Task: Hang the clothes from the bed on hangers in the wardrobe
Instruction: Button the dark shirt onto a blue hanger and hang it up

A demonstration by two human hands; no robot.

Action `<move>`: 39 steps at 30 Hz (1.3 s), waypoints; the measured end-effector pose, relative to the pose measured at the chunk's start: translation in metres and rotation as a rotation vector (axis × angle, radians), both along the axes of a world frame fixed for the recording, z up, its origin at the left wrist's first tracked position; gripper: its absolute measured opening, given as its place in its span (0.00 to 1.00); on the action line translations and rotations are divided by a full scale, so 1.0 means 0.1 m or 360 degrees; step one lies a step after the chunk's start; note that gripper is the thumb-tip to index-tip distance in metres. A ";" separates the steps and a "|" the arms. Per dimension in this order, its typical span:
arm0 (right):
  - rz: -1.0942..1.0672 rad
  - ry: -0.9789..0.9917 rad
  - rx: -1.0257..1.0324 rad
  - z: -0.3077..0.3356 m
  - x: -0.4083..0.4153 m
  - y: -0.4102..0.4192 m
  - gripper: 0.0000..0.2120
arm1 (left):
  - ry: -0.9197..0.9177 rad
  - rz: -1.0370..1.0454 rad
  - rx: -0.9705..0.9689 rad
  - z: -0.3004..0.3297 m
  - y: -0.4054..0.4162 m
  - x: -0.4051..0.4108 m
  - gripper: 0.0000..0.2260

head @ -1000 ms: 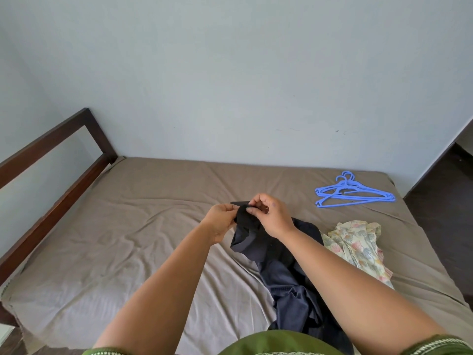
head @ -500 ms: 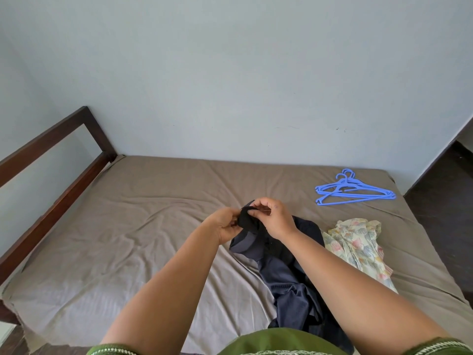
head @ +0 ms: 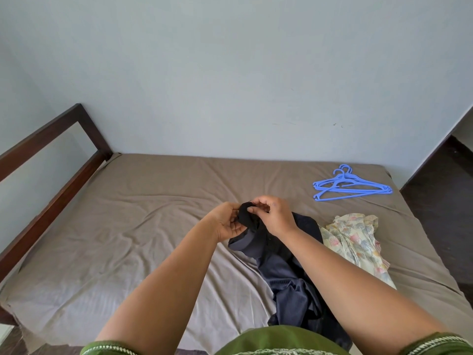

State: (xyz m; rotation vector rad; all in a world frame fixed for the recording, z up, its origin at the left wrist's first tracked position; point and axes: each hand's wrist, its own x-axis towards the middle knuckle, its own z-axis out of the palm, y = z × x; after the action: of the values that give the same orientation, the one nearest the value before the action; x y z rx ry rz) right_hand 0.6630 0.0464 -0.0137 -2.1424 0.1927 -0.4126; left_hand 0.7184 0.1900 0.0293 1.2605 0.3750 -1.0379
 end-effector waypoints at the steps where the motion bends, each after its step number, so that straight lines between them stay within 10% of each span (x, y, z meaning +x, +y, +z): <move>1: -0.0029 0.0000 0.0015 -0.01 0.00 0.00 0.07 | -0.0052 0.0006 -0.0017 -0.01 -0.01 0.00 0.07; 7: -0.0099 0.0062 0.0023 0.03 0.00 -0.05 0.05 | -0.0547 -0.0162 -0.0215 -0.05 0.04 -0.02 0.09; 19: -0.0243 -0.0096 0.0055 0.01 -0.11 0.12 0.05 | -0.1541 -0.0392 0.0733 -0.13 -0.09 -0.05 0.06; 34: 0.0036 0.0341 0.0682 0.12 -0.08 0.03 0.09 | -0.0616 -0.0141 0.0072 -0.19 -0.05 -0.14 0.10; 39: -0.0007 0.0374 0.0074 0.19 -0.03 0.04 0.06 | -0.0766 -0.0165 0.0088 -0.22 -0.03 -0.13 0.10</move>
State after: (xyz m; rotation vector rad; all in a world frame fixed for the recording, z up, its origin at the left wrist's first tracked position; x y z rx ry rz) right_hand 0.6601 0.0502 0.0050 -2.1417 0.3367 -0.1557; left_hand 0.7050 0.1873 0.0077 1.5414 -0.0322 -0.7795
